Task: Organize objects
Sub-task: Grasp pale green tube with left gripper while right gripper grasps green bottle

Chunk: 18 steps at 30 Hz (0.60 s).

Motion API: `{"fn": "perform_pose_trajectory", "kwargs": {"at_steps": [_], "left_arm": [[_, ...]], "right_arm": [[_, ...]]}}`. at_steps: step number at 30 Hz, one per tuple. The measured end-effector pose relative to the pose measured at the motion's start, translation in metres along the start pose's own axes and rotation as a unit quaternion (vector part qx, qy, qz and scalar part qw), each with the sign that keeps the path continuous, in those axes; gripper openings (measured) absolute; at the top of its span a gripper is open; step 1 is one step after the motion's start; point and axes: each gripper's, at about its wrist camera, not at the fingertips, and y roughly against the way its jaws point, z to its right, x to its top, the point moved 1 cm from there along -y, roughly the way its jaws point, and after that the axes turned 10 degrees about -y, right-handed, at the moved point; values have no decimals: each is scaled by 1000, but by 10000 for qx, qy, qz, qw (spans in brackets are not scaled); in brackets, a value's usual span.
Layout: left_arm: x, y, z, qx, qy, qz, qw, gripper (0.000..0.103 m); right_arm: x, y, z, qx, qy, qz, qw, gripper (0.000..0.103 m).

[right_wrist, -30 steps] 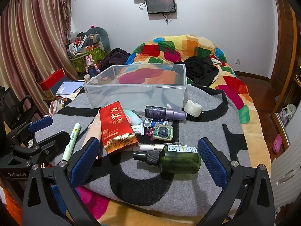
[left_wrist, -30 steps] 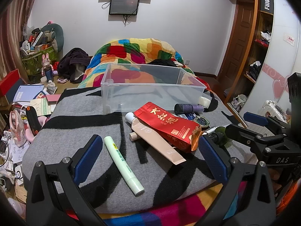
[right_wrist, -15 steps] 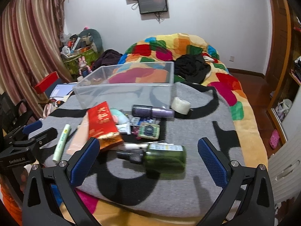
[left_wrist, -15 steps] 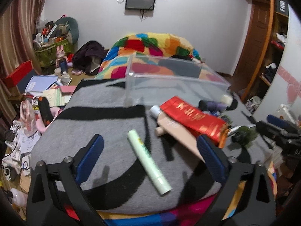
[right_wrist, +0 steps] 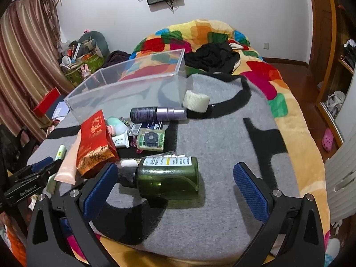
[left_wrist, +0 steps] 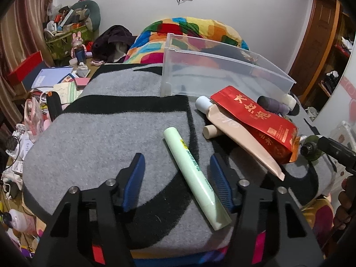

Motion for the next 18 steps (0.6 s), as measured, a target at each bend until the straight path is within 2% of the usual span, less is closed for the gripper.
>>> {"fn": "perform_pose_trajectory", "kwargs": {"at_steps": [3, 6, 8, 10, 18], "left_arm": [[0, 0, 2, 18, -77, 36, 10000, 44], [0, 0, 3, -121, -154, 92, 9998, 34], [1, -1, 4, -140, -209, 101, 9996, 23], [3, -3, 5, -154, -261, 94, 9995, 15], [9, -3, 2, -156, -241, 98, 9995, 15]], "right_arm": [[-1, -3, 0, 31, 13, -40, 10000, 93], [-1, -4, 1, 103, -17, -95, 9999, 83], [-1, -4, 1, 163, -7, -119, 9998, 76], [-2, -4, -2, 188, 78, -116, 9997, 62], [1, 4, -7, 57, 262, 147, 9995, 59]]}}
